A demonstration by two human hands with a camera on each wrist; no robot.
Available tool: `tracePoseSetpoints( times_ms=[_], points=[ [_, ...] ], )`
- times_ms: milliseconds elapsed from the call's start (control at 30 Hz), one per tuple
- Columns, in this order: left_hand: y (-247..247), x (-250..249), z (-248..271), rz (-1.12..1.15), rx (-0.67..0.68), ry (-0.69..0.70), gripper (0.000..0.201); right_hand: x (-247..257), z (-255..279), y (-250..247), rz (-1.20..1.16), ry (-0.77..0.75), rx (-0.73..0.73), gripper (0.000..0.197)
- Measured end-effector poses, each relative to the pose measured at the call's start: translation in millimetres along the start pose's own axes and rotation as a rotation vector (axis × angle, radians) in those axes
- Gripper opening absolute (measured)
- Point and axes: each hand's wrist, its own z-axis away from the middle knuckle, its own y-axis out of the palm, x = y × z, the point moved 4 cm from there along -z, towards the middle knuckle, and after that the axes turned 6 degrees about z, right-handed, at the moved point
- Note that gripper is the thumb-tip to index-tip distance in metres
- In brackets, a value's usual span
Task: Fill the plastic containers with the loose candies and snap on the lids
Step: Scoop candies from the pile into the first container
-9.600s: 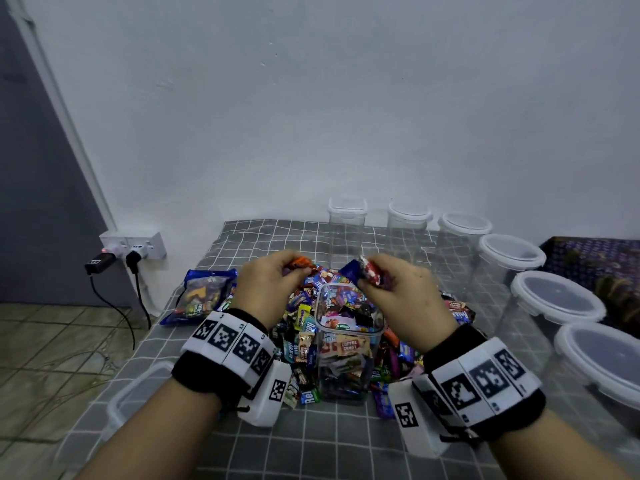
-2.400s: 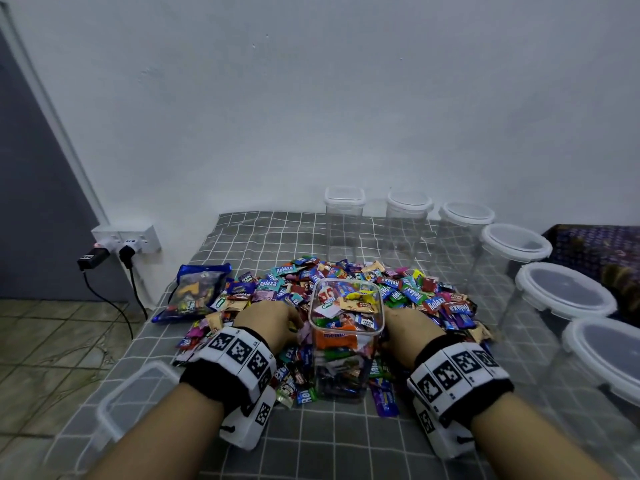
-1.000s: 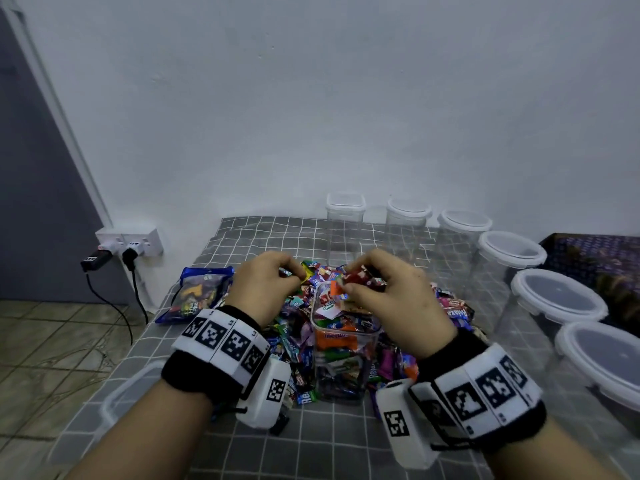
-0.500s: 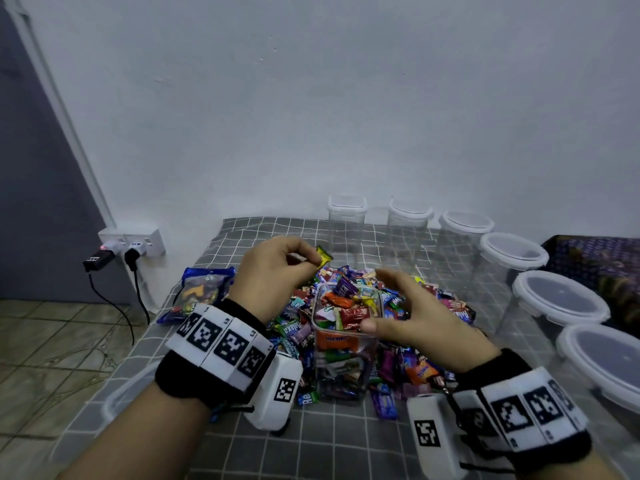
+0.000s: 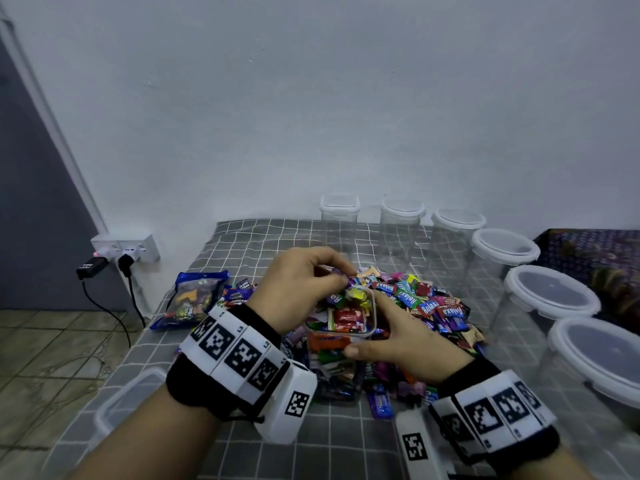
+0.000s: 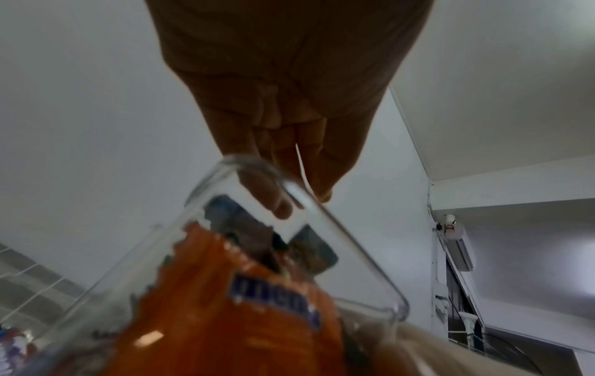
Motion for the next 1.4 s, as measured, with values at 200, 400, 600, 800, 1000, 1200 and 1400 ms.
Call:
tracePoseSetpoints(
  times_ms=[200,400,600,800,1000,1200,1400],
  points=[
    [-4.6,-5.7,-1.0,-0.297,-0.067,0.068,0.018,-3.1,-1.4,1.9,-0.038,-0.007,-0.007,0.062],
    [21.9,-3.8,-0.6,-0.745,0.156,0.126,0.023,-4.2,-2.1,2.5,-0.027,-0.003,-0.023,0.064],
    [13.6,-7.9,4.0,-0.581,-0.008,0.153,0.023,-4.3,0.5,3.9,-0.033,0.000,-0.018,0.059],
    [27.8,1.1,7.0,-0.710,0.113,0.165,0.015,-6.4,0.6,5.1,0.014,-0.023,-0.064,0.062],
    [20.1,7.9,13.5,-0.454,0.026,0.262,0.026,1.0,12.9,8.2,0.219,-0.034,-0.160,0.056],
    [3.3,28.9,26.4,-0.177,-0.176,0.183,0.039,-13.5,23.0,21.4,0.382,-0.030,-0.255,0.084],
    [5.3,65.0,37.2,0.048,-0.036,-0.099,0.094,-39.3,34.2,39.9,0.651,0.202,-0.185,0.086]
  ],
)
